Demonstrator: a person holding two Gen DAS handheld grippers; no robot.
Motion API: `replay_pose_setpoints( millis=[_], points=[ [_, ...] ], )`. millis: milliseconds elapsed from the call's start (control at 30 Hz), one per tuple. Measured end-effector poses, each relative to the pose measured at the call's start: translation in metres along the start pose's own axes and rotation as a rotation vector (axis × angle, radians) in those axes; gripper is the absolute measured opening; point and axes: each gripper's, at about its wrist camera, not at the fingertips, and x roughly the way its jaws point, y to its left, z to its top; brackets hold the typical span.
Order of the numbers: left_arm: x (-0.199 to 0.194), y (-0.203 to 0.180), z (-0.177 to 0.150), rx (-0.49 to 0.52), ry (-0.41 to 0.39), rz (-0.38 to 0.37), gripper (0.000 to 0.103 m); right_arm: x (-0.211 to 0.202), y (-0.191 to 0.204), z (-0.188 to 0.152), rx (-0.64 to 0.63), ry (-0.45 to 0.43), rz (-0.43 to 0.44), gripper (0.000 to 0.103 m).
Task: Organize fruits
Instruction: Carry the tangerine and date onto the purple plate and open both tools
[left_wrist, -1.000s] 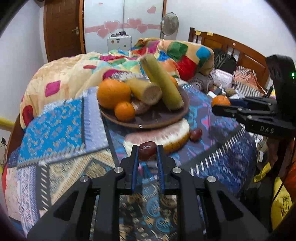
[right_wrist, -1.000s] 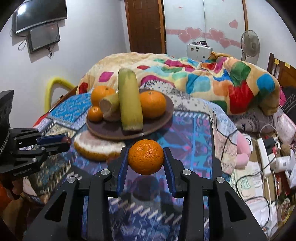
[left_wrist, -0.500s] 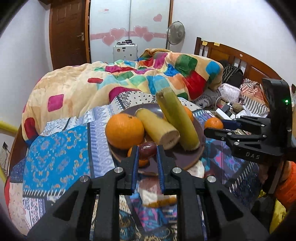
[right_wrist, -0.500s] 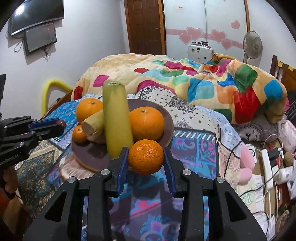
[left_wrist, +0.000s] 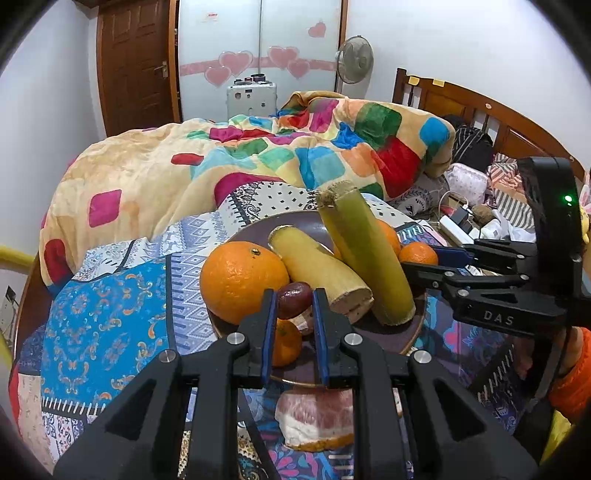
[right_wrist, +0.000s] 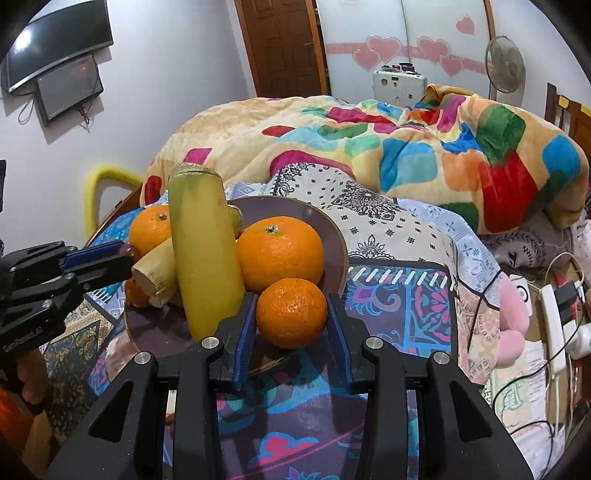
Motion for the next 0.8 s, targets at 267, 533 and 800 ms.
replay_pose_setpoints(
  millis=[267, 533, 800],
  points=[
    [0.003, 0.008, 0.0, -0.022, 0.013, 0.006, 0.032, -0.002, 0.003, 0.0, -0.031, 0.016, -0.034, 0.042],
    [-0.018, 0.018, -0.004, -0.037, -0.02, 0.01, 0.046, -0.019, 0.002, -0.001, -0.023, -0.007, -0.025, 0.055],
    [-0.025, 0.03, -0.025, -0.001, 0.022, 0.05, 0.052, -0.033, 0.013, -0.016, -0.052, 0.002, 0.0, 0.057]
  ],
)
